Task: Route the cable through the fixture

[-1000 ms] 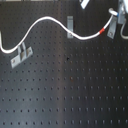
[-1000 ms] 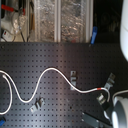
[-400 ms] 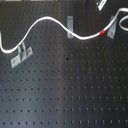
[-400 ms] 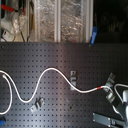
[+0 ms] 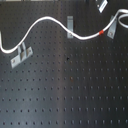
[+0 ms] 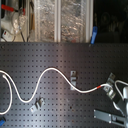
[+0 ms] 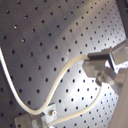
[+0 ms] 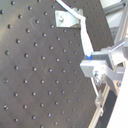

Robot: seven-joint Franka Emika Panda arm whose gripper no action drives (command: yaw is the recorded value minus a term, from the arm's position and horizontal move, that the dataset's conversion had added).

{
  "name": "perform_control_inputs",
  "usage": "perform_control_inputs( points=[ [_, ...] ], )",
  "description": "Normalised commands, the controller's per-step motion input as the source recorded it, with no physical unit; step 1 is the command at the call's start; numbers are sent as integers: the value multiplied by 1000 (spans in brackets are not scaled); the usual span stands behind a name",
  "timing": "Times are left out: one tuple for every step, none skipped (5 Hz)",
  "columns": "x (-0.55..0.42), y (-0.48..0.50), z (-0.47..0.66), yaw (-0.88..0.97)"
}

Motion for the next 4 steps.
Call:
perform_control_inputs(
  points=[
    [15,-171,1,-26],
    [-317,-311,-188,114],
    [-270,-536,-247,151],
    [-333,-480,-325,157]
  ],
)
